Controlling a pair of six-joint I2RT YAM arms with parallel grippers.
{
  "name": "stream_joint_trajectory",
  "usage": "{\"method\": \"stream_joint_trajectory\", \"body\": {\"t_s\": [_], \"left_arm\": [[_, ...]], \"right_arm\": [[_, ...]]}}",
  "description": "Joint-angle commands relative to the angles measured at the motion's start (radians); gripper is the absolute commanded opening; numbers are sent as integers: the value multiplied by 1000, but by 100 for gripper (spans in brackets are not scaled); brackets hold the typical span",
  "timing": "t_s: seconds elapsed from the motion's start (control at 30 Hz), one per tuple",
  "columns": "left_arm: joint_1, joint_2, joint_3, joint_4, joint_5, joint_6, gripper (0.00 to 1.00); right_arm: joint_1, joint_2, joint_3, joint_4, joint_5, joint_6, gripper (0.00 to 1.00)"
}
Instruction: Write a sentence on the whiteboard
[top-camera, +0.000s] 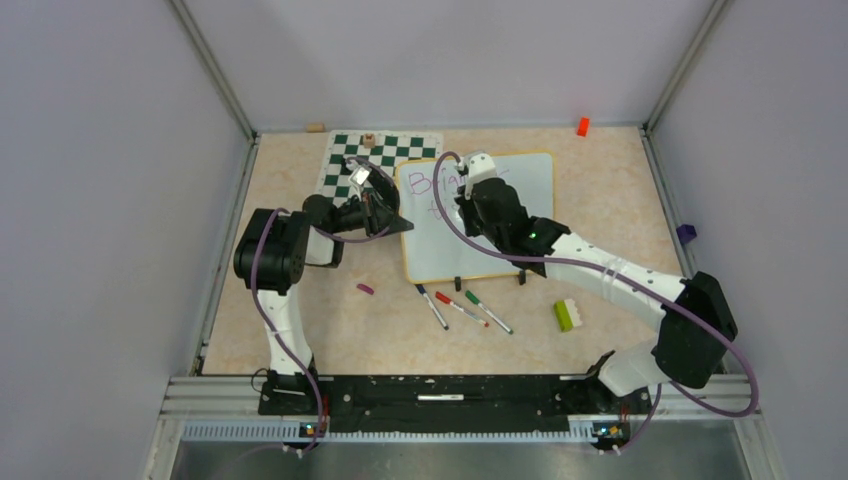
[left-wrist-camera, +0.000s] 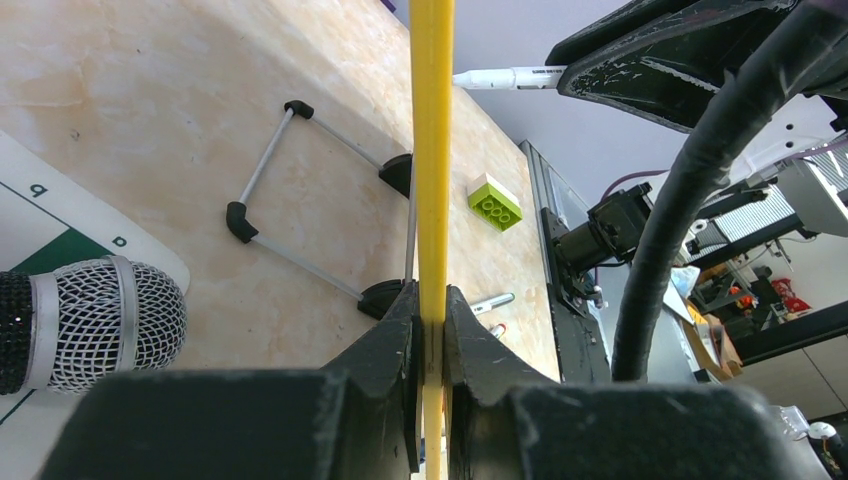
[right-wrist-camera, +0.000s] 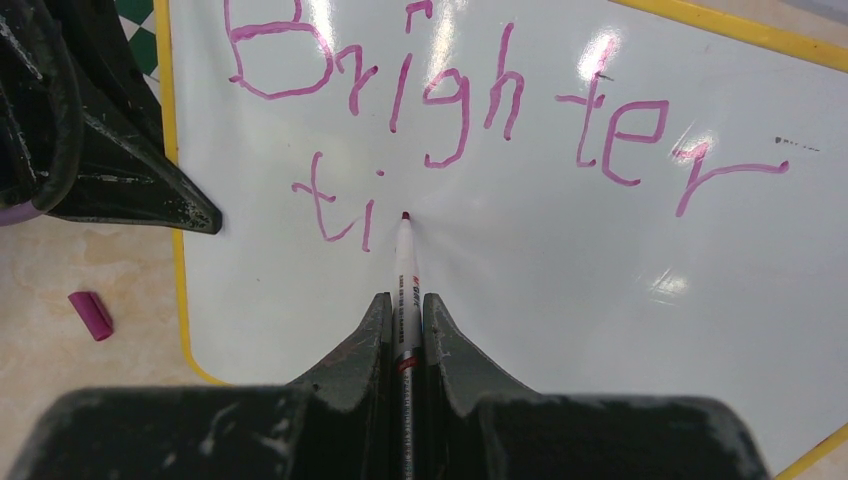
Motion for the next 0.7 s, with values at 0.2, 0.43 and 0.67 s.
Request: {"method": "stream_joint_trajectory", "body": {"t_s": [0.2, 0.43, 0.67], "left_arm": [[-2, -14, 15, 104, -9, -12, 0], [-2, -15, 14, 104, -8, -10, 0], [-2, -16, 14, 104, -8, -10, 0]], "right_arm": [[-9, -22, 1, -10, 26, 6, 0], [-9, -51, -50, -12, -6, 31, 0], [-9, -56, -65, -14, -19, 43, 0]]}}
